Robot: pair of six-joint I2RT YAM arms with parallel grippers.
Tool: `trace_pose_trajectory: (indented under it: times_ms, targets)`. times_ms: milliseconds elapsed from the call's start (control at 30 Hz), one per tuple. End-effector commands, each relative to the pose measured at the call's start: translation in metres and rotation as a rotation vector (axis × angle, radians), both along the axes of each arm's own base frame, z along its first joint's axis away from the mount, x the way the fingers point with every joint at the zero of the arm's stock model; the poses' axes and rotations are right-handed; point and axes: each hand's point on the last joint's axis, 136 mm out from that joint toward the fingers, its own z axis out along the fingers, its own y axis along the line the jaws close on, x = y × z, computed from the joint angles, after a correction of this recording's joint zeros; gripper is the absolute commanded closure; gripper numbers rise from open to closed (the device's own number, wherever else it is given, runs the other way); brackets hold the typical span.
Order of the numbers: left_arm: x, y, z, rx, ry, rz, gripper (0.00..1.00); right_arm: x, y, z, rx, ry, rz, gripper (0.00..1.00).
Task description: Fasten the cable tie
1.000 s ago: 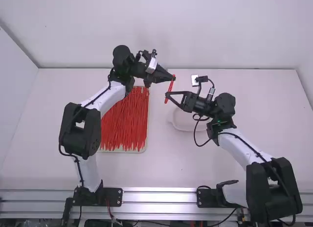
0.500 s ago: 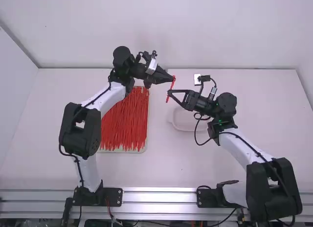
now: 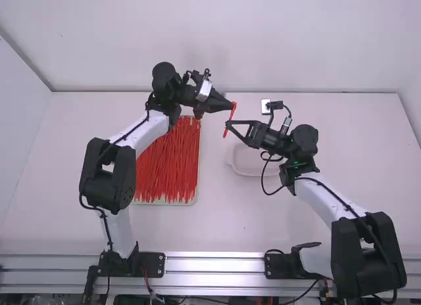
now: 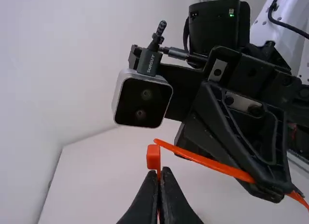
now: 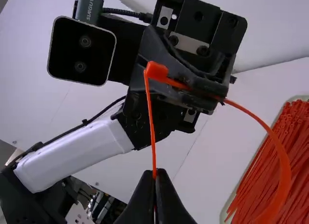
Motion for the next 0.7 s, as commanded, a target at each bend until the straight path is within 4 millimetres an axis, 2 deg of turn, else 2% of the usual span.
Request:
trace_pose_trajectory:
  times_ms: [0, 200, 467, 667]
  targets:
    - [-0.002, 0.0, -0.003, -0.002, -0.023, -0.014, 0.98, -0.001, 0.002, 0.013, 0.007, -0.036, 0.018, 1.0]
    - [-0.001, 0.0, -0.003, -0.003, -0.025, -0.012, 0.98, -0.008, 0.016, 0.015, 0.011, -0.041, 0.043, 1.0]
    - [-0.001, 0.0, -0.003, -0.003, -0.025, -0.012, 0.98, -0.002, 0.006, 0.014, 0.011, -0.029, 0.025, 1.0]
    - [-0.002, 0.0, -0.003, -0.003, -0.029, -0.014, 0.98, -0.005, 0.011, 0.014, 0.012, -0.032, 0.032, 1.0]
